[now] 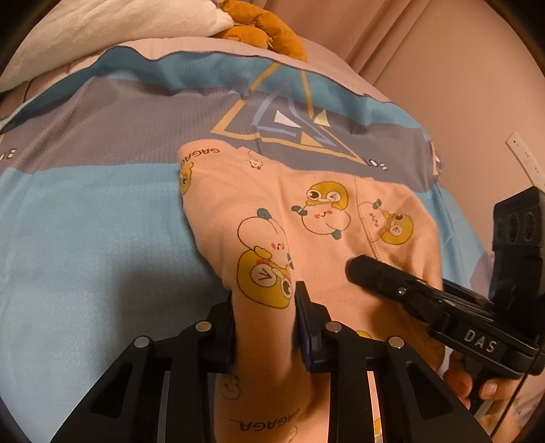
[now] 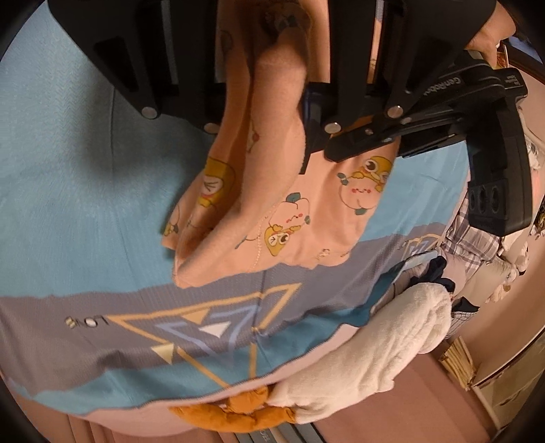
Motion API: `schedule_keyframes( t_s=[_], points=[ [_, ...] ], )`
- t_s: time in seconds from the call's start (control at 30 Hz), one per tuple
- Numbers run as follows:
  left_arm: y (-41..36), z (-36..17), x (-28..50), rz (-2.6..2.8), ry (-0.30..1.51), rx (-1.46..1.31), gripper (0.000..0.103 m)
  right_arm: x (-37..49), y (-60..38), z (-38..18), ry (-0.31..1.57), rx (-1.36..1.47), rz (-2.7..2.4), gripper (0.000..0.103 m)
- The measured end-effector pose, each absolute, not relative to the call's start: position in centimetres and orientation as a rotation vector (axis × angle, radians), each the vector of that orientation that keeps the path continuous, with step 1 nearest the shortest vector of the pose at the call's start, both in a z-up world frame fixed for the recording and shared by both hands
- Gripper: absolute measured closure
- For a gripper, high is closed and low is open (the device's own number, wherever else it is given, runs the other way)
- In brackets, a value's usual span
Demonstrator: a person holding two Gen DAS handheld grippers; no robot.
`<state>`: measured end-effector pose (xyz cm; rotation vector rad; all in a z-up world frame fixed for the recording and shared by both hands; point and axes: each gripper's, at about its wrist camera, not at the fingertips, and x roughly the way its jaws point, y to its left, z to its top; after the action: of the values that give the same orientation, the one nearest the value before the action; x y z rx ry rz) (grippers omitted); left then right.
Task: Fold small clothes
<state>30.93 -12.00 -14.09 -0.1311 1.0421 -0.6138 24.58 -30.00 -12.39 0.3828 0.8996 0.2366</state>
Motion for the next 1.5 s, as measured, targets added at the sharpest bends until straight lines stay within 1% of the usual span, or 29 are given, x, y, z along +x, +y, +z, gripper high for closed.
schedule_keyframes(
  t_s=[0.2,0.53,0.97,1.5],
  points=[
    [-11.2,-13.0,29.9,-0.616,1.012,-0.136,0.077,23.4,-28.7,-10.3,0.857,0.353,0.264,0.079],
    [-8.5,-11.0,25.6,-0.608,0.984,-0.136,0.077,19.5,-25.9,-7.7,0.834,0.324,0.326,0.079],
    [-6.9,-9.0,19.0,-0.595,0.965,-0.12,0.077,12.5,-23.7,-5.7,0.83,0.325,0.367,0.079],
    [-4.5,-6.2,10.3,-0.566,0.912,-0.108,0.077,3.0,-20.2,-2.4,0.779,0.249,0.42,0.079]
  ],
)
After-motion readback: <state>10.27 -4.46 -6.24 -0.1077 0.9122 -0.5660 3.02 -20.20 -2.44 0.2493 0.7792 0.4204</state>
